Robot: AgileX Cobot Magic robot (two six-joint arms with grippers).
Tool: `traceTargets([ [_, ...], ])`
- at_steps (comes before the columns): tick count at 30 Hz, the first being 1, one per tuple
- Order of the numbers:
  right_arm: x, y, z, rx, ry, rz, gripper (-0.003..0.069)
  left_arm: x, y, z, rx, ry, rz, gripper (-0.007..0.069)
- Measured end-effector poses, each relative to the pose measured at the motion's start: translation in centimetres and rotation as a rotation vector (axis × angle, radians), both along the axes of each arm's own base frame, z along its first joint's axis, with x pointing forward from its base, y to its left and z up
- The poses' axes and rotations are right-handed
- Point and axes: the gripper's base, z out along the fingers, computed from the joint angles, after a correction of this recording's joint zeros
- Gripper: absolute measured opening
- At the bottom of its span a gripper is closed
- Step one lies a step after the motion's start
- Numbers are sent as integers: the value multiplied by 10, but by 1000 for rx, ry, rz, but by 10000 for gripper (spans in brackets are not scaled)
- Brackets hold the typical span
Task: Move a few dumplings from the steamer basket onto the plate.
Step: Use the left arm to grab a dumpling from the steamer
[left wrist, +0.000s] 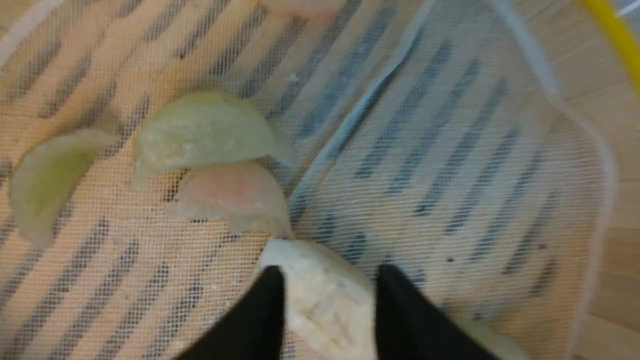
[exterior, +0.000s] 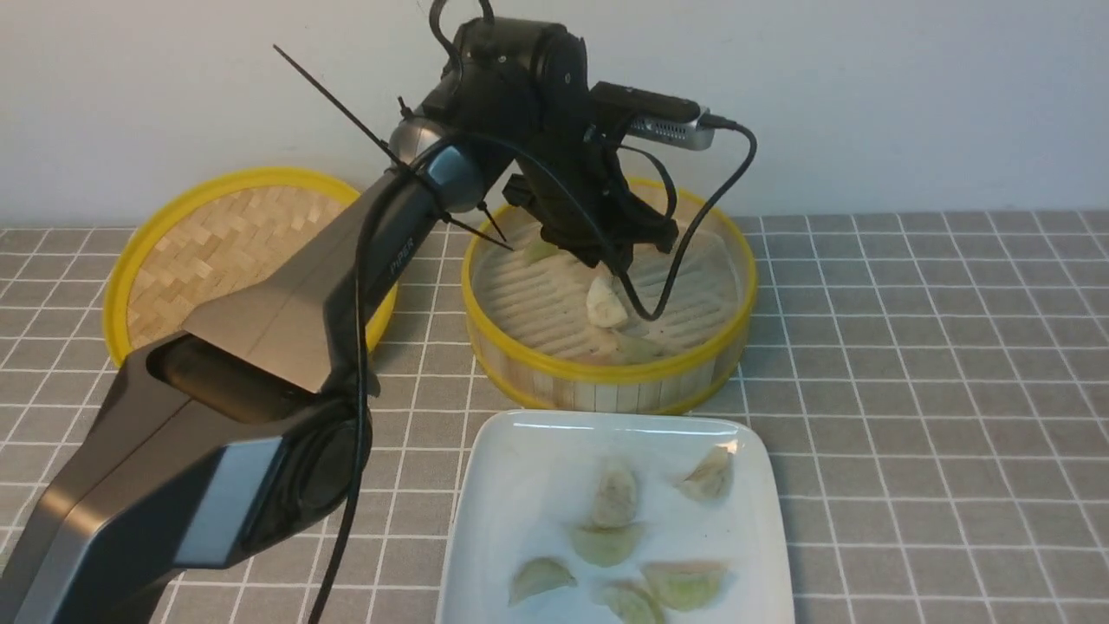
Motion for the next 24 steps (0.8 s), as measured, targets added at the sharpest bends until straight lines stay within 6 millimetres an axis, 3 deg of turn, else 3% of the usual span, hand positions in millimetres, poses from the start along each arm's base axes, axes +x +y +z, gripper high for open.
traceTargets([
  [3, 0, 1, 0, 6, 0, 3, -13, 4, 1, -21, 42, 21, 10, 444],
  [6, 0, 2, 0, 27, 0, 11, -13, 5, 0, -32, 45, 43, 17, 553],
  [11, 0, 3, 0, 33, 0, 14, -11, 4, -5, -38, 27, 53, 12, 570],
  [16, 0, 5, 0, 62, 0, 26, -12, 2, -11, -43, -6, 84, 0, 495],
  [19, 0, 6, 0, 69, 0, 29, -12, 1, -12, -44, -20, 92, -2, 377],
  [21, 0, 6, 0, 69, 0, 29, -12, 1, -13, -44, -23, 93, -5, 253],
  [22, 0, 6, 0, 69, 0, 29, -12, 1, -13, -44, -24, 94, -7, 239],
  [23, 0, 6, 0, 69, 0, 29, -12, 1, -13, -44, -24, 93, -17, 160],
  [24, 0, 6, 0, 70, 0, 30, -12, 1, -14, -44, -25, 91, -32, 158],
])
